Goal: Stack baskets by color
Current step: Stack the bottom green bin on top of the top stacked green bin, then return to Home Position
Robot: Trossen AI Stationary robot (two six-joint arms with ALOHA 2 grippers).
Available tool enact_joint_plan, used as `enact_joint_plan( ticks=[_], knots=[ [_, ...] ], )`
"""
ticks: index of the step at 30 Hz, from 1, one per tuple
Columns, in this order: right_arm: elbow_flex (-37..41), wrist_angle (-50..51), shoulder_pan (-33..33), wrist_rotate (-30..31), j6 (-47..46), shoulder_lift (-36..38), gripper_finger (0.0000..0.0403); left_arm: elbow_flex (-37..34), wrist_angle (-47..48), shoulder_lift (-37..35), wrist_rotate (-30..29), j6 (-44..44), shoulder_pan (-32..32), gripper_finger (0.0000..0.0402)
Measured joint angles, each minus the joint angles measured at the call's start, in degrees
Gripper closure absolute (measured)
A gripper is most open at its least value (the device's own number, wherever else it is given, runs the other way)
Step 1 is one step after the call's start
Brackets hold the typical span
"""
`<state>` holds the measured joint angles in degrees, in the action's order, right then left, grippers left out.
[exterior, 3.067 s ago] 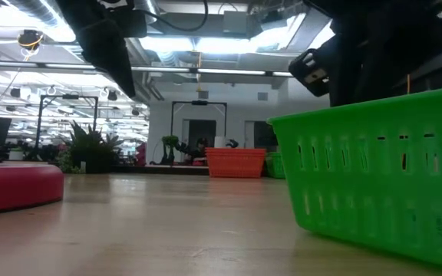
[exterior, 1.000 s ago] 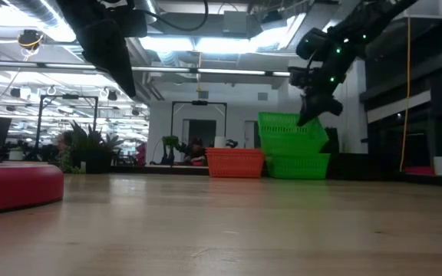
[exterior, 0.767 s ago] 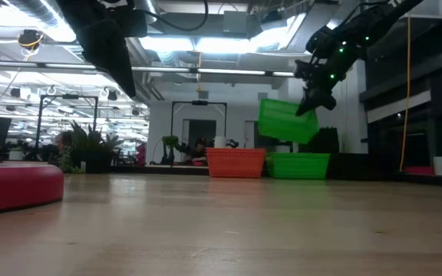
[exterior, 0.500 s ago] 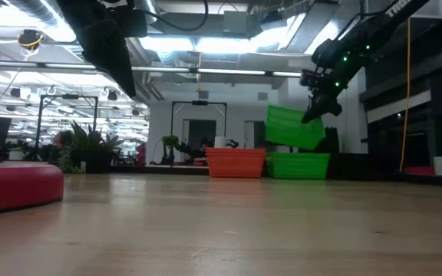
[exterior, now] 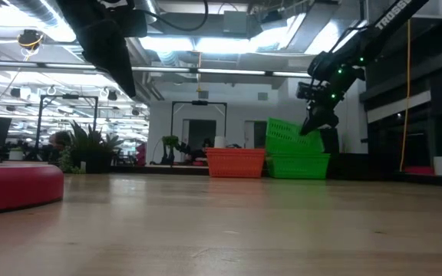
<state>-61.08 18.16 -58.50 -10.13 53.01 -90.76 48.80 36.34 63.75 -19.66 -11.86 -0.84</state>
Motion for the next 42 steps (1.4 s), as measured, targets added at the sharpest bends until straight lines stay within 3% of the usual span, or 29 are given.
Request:
enact_joint_plan(
  ticks=[8, 19, 25, 27, 32, 34, 42],
  knots=[
    [0.00, 0.82, 0.00, 8.62, 0.00, 0.02, 0.0318, 0.00, 0.02, 0.00, -0.01, 0.00, 0.00, 0.0390],
    [0.00, 2.53, 4.21, 8.53, -0.66, 2.59, 0.0287, 0.00, 0.02, 0.00, -0.02, 0.00, 0.00, 0.0390],
    [0.00, 4.67, 10.61, 8.19, -16.78, 8.05, 0.0286, 0.00, 0.02, 0.00, -0.76, 2.70, 0.20, 0.0390],
    [0.00, 7.92, 12.78, 5.43, -24.27, 10.63, 0.0286, 0.00, 1.07, -0.98, -1.03, 3.27, 1.23, 0.0390],
    [2.58, 12.68, 15.10, -15.55, -33.80, 16.25, 0.0286, -4.84, 1.63, -9.14, -8.25, -0.32, 5.16, 0.0390],
    [4.91, 12.28, 15.77, -20.55, -36.47, 18.89, 0.0286, -9.12, -0.26, -13.58, -8.70, -2.77, 7.16, 0.0390],
    [20.55, 4.34, 21.60, -17.54, -46.07, 36.51, 0.0286, -24.76, -14.69, -33.62, -8.85, -2.99, 12.95, 0.0390]
  ],
)
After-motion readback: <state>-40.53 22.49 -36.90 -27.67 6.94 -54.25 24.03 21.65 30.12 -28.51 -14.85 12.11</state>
